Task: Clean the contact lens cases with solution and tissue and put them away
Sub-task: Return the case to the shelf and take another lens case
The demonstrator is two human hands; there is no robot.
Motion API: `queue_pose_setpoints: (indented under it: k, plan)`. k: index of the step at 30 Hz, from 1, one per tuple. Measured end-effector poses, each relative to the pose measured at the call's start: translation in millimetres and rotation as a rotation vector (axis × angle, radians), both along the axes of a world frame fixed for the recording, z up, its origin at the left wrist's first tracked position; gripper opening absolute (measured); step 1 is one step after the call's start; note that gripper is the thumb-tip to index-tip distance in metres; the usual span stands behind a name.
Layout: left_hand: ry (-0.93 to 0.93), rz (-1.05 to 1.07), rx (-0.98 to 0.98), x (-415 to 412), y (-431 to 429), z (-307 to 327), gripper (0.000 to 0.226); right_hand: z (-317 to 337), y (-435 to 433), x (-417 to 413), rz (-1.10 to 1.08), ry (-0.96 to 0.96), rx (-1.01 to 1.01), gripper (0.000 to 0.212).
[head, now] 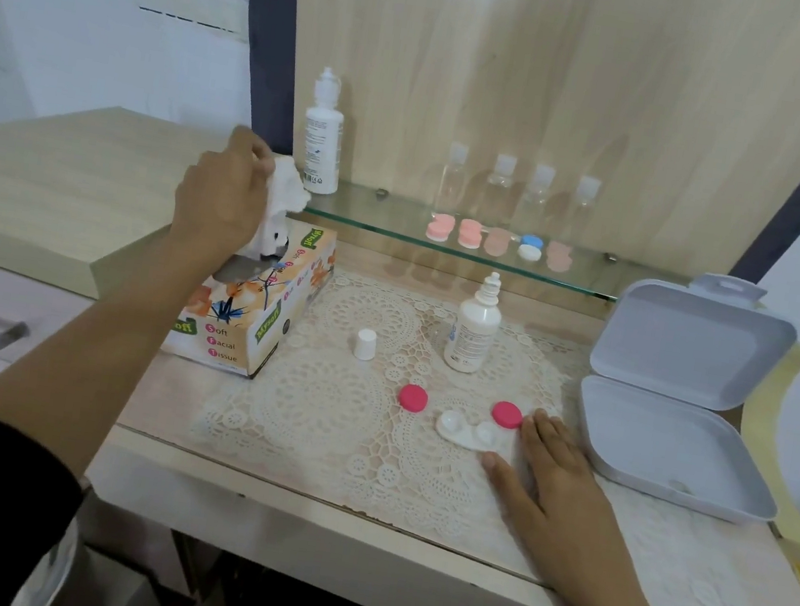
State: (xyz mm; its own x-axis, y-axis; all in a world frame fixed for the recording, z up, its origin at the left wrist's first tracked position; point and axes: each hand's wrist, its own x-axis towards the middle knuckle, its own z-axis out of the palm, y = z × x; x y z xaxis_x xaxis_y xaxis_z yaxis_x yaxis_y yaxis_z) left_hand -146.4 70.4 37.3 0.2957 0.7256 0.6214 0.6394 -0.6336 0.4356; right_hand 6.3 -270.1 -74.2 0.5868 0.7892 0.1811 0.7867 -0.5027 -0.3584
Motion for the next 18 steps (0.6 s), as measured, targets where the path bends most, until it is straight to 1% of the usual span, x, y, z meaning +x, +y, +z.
queue_pose_setpoints:
  k: [2, 4, 6, 9, 11, 12, 15, 16, 18]
  plan:
    - [-0.155, -0.123, 0.01, 2, -11, 8, 0.019, -1, -1, 0, -0.001, -0.008, -0.002, 0.076]
    - [-0.255, -0.244, 0.021, 6, -28, 12, 0.018, -2, 0, 1, -0.003, -0.006, 0.001, 0.078]
    - [-0.329, -0.353, 0.026, 10, -48, 13, 0.013, -4, 0, 2, 0.006, -0.012, 0.017, 0.079]
    - [-0.367, -0.484, -0.003, 18, -80, 5, 0.013, -5, 0, 3, 0.01, 0.01, 0.069, 0.067]
    - [-0.318, -0.589, -0.013, 24, -103, -5, 0.014, -4, -2, 2, 0.025, 0.028, 0.107, 0.058]
    - [-0.264, -0.639, -0.009, 27, -114, -11, 0.014, -2, -2, 2, 0.045, 0.026, 0.125, 0.053]
    - [-0.015, -0.743, -0.011, 36, -143, -35, 0.017, -1, -3, 1, 0.081, -0.003, 0.142, 0.045]
    - [0.069, -0.773, -0.037, 38, -150, -44, 0.019, -1, -3, 1, 0.074, -0.009, 0.136, 0.044]
    - [0.218, -0.849, -0.078, 41, -160, -62, 0.02, -2, -3, 0, 0.056, -0.004, 0.121, 0.051]
